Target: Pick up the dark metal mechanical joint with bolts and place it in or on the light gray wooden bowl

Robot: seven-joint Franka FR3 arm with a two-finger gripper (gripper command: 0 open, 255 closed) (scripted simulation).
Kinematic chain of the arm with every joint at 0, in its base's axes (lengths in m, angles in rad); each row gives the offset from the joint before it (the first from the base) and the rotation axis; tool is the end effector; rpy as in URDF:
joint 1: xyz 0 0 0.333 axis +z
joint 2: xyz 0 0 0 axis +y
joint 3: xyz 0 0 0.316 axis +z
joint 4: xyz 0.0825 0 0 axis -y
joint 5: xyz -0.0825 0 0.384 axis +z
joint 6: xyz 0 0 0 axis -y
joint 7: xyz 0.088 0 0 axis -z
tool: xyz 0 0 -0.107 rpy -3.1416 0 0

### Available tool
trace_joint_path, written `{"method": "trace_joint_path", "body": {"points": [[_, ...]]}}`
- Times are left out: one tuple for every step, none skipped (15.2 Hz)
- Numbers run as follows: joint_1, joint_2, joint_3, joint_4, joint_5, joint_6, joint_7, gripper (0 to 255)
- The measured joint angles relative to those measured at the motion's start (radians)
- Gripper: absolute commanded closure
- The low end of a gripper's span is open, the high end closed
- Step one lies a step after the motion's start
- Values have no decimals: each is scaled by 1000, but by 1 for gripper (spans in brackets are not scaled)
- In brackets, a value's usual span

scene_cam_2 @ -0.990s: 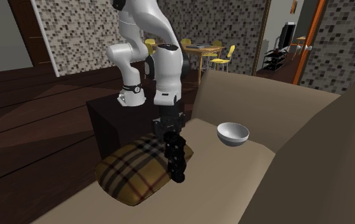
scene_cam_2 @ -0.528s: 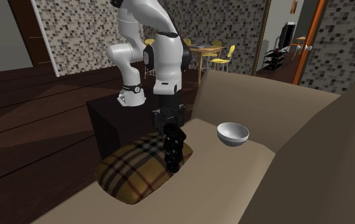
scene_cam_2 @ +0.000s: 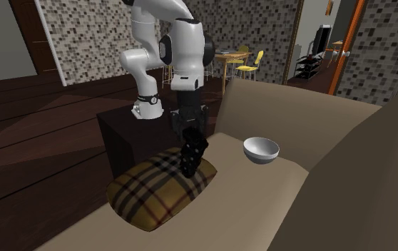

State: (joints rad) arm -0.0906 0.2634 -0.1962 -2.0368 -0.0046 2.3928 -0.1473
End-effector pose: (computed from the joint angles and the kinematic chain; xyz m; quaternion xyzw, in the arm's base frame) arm 0.5772 -0.1665 0.3267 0.9964 -0.0635 0.0418 0.0367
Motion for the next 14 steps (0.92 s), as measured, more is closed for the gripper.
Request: {"method": "trace_joint_path", "body": {"points": [[1, -8, -1, 1, -2, -9, 1, 255], [1, -17, -2, 4, -4, -21, 1, 255], [1, -23, -2, 12, -5, -35, 0, 255], [1, -31, -3, 17, -7, -48, 1, 255], [11, -41, 0, 12, -12, -53, 16, 255], [23, -50, 5, 7, -18, -58, 36, 255], [36, -58, 11, 3, -23, -62, 58, 255], [51, -75, 17, -19, -32, -59, 83, 255], [65, -89, 24, -32, -40, -61, 109, 255], [78, -104, 31, -38, -47, -71, 132, 255], [91, -104, 39, -41, -51, -69, 156, 255], [108, -113, 49, -39, -57, -81, 185, 255], [120, -119, 57, -45, -62, -82, 208, 255], [136, -127, 67, -58, -69, -79, 238, 255]]}}
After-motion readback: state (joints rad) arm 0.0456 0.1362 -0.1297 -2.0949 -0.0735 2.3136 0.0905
